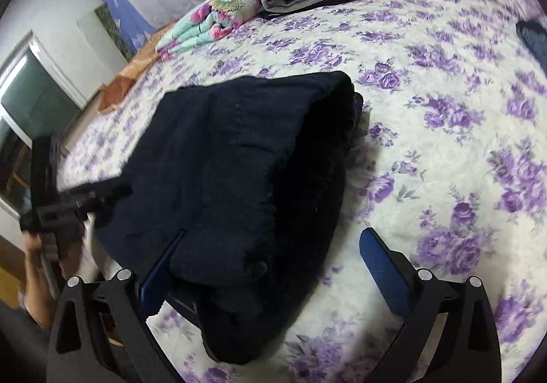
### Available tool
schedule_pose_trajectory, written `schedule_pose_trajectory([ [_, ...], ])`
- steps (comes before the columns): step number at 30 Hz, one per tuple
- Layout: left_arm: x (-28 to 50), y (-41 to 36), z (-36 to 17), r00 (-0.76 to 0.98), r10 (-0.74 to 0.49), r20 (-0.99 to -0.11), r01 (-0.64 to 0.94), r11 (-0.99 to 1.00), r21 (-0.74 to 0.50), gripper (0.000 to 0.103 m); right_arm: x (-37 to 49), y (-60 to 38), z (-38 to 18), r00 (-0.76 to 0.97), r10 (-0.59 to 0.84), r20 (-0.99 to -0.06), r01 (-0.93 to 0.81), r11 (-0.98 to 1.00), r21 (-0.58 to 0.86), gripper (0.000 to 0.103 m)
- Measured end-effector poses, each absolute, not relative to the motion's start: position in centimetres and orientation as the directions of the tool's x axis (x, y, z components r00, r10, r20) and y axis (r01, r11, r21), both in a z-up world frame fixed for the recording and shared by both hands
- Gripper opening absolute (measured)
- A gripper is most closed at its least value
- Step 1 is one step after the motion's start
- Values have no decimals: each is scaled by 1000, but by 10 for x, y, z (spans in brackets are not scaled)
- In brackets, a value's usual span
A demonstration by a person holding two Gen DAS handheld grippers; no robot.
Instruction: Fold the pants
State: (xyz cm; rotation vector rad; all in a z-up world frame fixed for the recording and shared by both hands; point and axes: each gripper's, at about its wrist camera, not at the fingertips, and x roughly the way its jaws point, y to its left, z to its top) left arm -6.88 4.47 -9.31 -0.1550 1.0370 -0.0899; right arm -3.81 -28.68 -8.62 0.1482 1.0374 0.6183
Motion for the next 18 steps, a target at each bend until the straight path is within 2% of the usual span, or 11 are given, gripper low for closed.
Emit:
schedule_pose_trajectory([
  [3,-66,36,-91,512,-176,-841,27,982,-189,96,-27,-282,-87,344,567,-748,-386,812,439,100],
  [5,-60,23,-88,503,-197,-841,100,980,-170,85,-20,-277,-87,333,586,-739,-386,800,460,100],
  [6,-54,17,-86,491,-201,-848,137,979,-153,83,-15,-275,-88,326,594,-736,-377,795,475,100],
  [8,-33,11,-86,444,-202,-873,194,973,-126,89,-5,-271,-91,313,605,-732,-350,790,503,100],
  [14,15,25,-104,349,-364,-864,156,931,-329,90,3,-264,-94,319,617,-719,-354,782,513,100],
  [15,18,27,-106,345,-386,-855,148,922,-357,87,5,-266,-95,315,629,-711,-352,773,528,99],
  [17,20,30,-106,344,-416,-842,131,909,-396,80,8,-266,-95,316,625,-714,-348,776,525,88],
  [18,20,30,-105,350,-422,-837,128,906,-403,72,9,-266,-95,322,613,-721,-348,785,512,77],
])
